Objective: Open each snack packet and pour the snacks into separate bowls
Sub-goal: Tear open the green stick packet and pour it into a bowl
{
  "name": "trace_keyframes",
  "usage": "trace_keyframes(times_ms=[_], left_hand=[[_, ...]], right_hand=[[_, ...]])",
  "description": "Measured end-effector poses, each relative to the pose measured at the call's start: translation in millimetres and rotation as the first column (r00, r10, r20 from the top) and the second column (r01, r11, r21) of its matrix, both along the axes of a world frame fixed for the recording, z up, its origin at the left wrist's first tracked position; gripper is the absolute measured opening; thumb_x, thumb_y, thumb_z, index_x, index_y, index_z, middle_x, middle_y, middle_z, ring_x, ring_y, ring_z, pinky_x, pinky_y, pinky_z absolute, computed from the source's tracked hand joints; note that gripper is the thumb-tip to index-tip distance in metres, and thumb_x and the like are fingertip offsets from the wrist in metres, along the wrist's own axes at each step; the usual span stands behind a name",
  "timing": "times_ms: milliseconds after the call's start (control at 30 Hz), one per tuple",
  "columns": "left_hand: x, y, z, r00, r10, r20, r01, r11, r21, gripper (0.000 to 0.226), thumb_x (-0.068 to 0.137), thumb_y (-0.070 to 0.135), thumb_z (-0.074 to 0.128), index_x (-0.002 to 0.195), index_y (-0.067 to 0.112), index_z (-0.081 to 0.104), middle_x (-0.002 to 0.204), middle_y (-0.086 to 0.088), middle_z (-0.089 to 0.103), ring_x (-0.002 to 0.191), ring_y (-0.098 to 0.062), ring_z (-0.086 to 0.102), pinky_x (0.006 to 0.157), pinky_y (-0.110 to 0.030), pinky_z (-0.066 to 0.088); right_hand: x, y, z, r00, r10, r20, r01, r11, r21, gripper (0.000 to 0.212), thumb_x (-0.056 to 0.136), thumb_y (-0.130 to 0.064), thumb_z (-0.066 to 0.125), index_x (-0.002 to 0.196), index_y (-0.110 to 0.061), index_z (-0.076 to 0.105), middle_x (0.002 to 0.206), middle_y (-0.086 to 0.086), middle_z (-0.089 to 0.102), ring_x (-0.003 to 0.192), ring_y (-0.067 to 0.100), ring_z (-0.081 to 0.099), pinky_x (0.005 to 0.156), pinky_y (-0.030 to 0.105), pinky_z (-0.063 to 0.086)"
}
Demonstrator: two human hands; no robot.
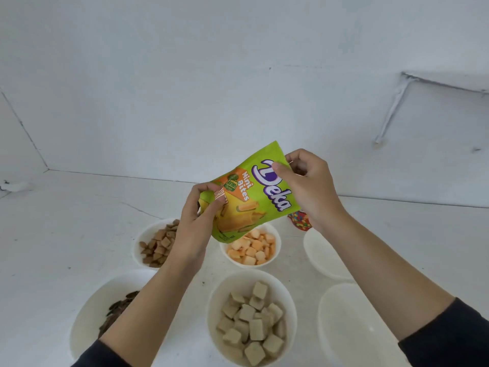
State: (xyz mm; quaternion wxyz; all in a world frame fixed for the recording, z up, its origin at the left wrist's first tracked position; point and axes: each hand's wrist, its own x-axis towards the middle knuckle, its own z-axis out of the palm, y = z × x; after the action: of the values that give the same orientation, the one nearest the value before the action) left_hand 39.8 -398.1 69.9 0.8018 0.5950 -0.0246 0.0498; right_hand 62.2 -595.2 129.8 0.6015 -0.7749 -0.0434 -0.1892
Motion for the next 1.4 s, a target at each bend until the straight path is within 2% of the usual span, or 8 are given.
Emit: trace_keyframes(times_ms=[167, 300, 400, 700, 933, 1067, 1233, 1400], left_hand=[[-5, -32, -4, 1.0, -0.004, -0.014, 0.004, 1.0, 0.001, 0.018, 0.099, 0.008, 0.059, 0.102, 0.025, 0.06, 0.121, -0.003, 0.071, 0.113, -0.033, 0.067, 0.08, -0.04, 0.054], [3, -43, -4, 1.0, 0.005, -0.021, -0.004, 0.998, 0.059, 0.02, 0.097, 0.006, 0.06, 0.101, 0.026, 0.062, 0.115, -0.001, 0.072, 0.103, -0.026, 0.067, 0.08, -0.042, 0.052], [13, -47, -3, 1.0, -0.006, -0.004, 0.007, 0.994, 0.107, 0.021, 0.097, 0.006, 0.06, 0.101, 0.026, 0.063, 0.105, 0.002, 0.072, 0.094, -0.022, 0.066, 0.077, -0.04, 0.052], [36, -60, -2, 0.998, -0.062, -0.007, 0.062, 0.984, 0.165, 0.022, 0.095, 0.005, 0.062, 0.098, 0.026, 0.064, 0.103, 0.002, 0.071, 0.091, -0.022, 0.067, 0.076, -0.042, 0.054], [43, -57, 4, 0.992, -0.123, -0.008, 0.122, 0.969, 0.216, 0.017, 0.092, 0.007, 0.068, 0.104, 0.019, 0.066, 0.113, -0.005, 0.071, 0.098, -0.026, 0.07, 0.076, -0.043, 0.057], [39, -68, 2, 0.995, -0.097, 0.0, 0.094, 0.97, 0.226, 0.018, 0.093, 0.005, 0.067, 0.101, 0.021, 0.066, 0.1, 0.004, 0.073, 0.086, -0.014, 0.07, 0.068, -0.032, 0.058], [32, -88, -11, 0.998, -0.067, -0.01, 0.067, 0.964, 0.257, 0.019, 0.092, 0.005, 0.068, 0.098, 0.023, 0.067, 0.104, -0.001, 0.073, 0.087, -0.014, 0.068, 0.072, -0.037, 0.059], [29, -105, -12, 0.999, -0.013, -0.032, 0.021, 0.962, 0.271, 0.021, 0.09, 0.002, 0.069, 0.096, 0.023, 0.068, 0.101, -0.004, 0.074, 0.087, -0.018, 0.069, 0.067, -0.037, 0.06]], right_hand=[[-12, -45, 0, 0.989, 0.147, 0.015, -0.147, 0.989, 0.0, 0.03, 0.089, -0.014, 0.075, 0.112, -0.024, 0.058, 0.07, 0.024, 0.052, 0.068, 0.034, 0.052, 0.07, 0.032, 0.045], [-8, -65, -4, 0.978, 0.207, -0.016, -0.208, 0.976, -0.058, 0.012, 0.082, -0.024, 0.074, 0.093, -0.029, 0.071, 0.073, 0.035, 0.04, 0.072, 0.049, 0.051, 0.07, 0.041, 0.041], [-4, -70, -8, 0.977, 0.203, -0.061, -0.207, 0.975, -0.075, 0.016, 0.077, -0.029, 0.077, 0.092, -0.03, 0.073, 0.086, 0.041, 0.054, 0.084, 0.056, 0.058, 0.078, 0.059, 0.055], [9, -84, -24, 0.993, 0.117, -0.022, -0.118, 0.991, -0.06, 0.024, 0.07, -0.038, 0.081, 0.091, -0.031, 0.071, 0.093, 0.039, 0.06, 0.085, 0.054, 0.06, 0.079, 0.066, 0.052], [7, -92, -36, 0.994, 0.102, -0.04, -0.1, 0.994, 0.05, 0.02, 0.082, -0.009, 0.081, 0.096, -0.018, 0.069, 0.087, 0.013, 0.075, 0.081, 0.025, 0.073, 0.075, 0.046, 0.058], [8, -96, -44, 0.997, 0.064, -0.032, -0.063, 0.998, 0.029, 0.02, 0.083, -0.006, 0.079, 0.095, -0.018, 0.068, 0.085, 0.015, 0.073, 0.081, 0.029, 0.073, 0.073, 0.046, 0.058], [10, -110, -56, 0.997, 0.031, -0.077, -0.031, 1.0, 0.003, 0.021, 0.081, -0.013, 0.082, 0.091, -0.025, 0.067, 0.084, 0.019, 0.071, 0.083, 0.038, 0.07, 0.074, 0.056, 0.058], [6, -130, -53, 0.978, 0.104, -0.181, -0.086, 0.991, 0.102, 0.024, 0.08, -0.007, 0.083, 0.094, -0.013, 0.064, 0.085, 0.013, 0.077, 0.078, 0.026, 0.076, 0.073, 0.049, 0.062]])
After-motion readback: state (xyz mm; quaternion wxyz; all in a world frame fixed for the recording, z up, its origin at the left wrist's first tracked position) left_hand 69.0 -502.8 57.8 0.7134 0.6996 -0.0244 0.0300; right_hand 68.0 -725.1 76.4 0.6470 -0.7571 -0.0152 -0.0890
